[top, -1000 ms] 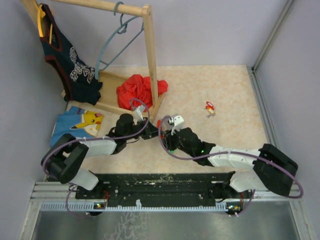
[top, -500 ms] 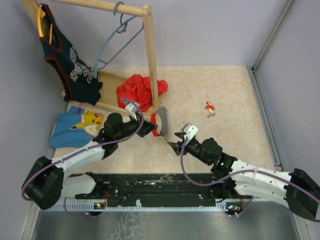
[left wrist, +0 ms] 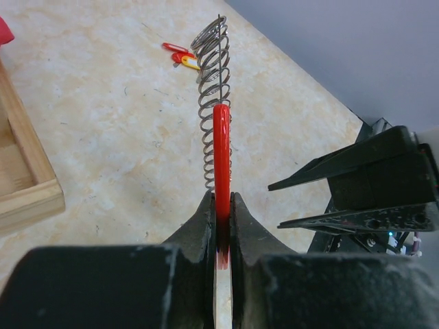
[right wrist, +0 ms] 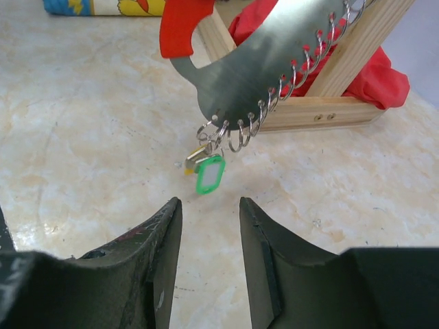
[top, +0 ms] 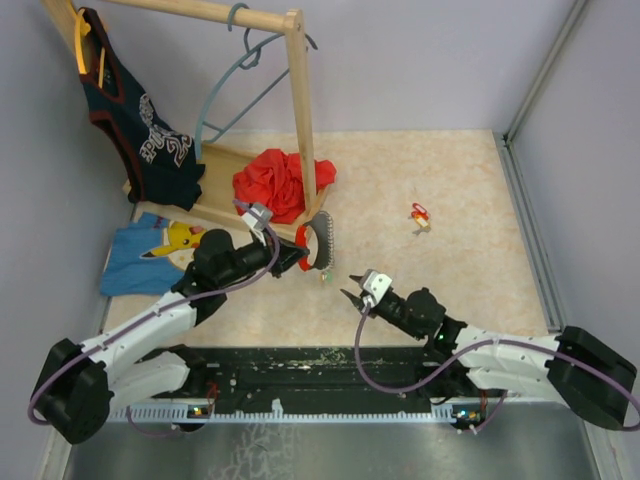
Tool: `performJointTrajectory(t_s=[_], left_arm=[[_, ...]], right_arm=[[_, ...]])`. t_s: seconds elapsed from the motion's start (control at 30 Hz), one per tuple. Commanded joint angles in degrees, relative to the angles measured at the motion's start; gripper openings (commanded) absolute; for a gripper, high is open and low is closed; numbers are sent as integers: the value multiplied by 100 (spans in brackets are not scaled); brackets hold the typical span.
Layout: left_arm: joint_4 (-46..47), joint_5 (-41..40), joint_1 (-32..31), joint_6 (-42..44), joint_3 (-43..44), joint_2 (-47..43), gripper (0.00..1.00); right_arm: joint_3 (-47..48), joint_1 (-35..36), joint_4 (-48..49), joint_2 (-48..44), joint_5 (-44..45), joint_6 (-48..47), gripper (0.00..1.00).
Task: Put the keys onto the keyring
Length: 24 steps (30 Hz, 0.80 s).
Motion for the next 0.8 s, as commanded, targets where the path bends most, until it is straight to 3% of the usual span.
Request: performJointTrajectory(t_s=[0.0, 0.4, 0.77], left_arm=[[276, 169, 44, 14, -86, -281, 0], [214, 636, 55, 10, -157, -462, 1], [29, 659, 55, -35, -146, -594, 1]], right_arm=[[-102, 64, 1300, 438, -96, -238, 38], [-40, -42, 2836, 1728, -498, -479, 27], [110, -59, 3023, 2090, -721, -445, 16]])
